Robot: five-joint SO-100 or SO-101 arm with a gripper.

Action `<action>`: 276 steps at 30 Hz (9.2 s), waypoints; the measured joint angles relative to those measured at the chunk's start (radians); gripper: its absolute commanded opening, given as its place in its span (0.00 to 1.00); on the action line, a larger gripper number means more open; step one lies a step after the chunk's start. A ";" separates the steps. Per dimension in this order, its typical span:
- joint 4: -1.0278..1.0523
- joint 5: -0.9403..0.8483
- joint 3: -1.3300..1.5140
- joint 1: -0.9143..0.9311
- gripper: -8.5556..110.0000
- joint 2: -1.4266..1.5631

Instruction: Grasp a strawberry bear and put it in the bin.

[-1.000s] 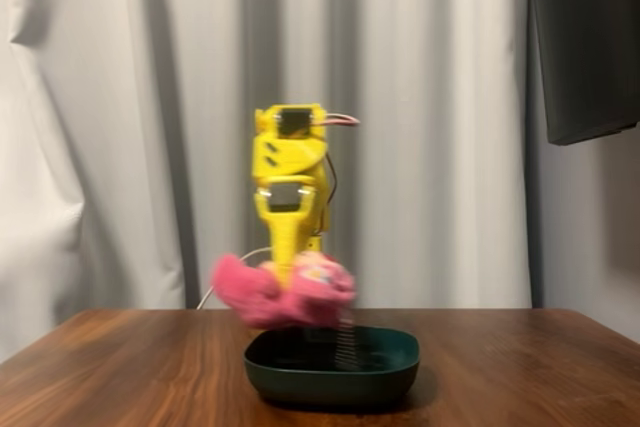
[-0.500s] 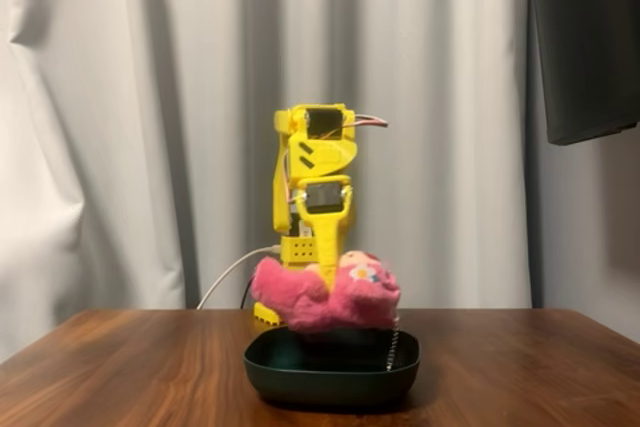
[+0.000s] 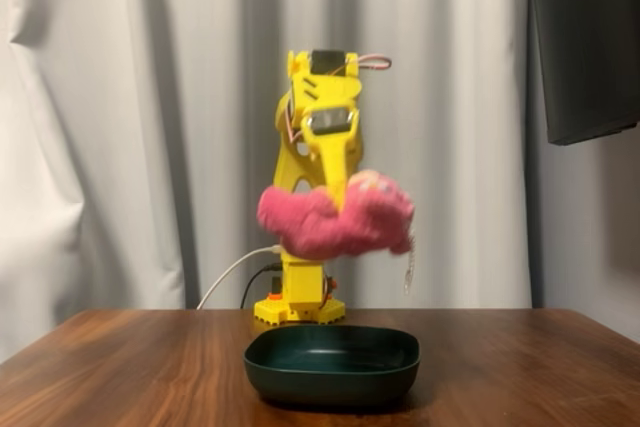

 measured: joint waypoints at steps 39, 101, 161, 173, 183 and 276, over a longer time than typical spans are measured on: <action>-0.092 0.011 0.307 -0.121 0.30 0.000; 0.051 -0.282 1.552 -0.166 0.07 1.617; 0.051 -0.282 1.552 -0.166 0.07 1.617; 0.051 -0.282 1.552 -0.166 0.07 1.617; 0.051 -0.282 1.552 -0.166 0.07 1.617; 0.051 -0.282 1.552 -0.166 0.07 1.617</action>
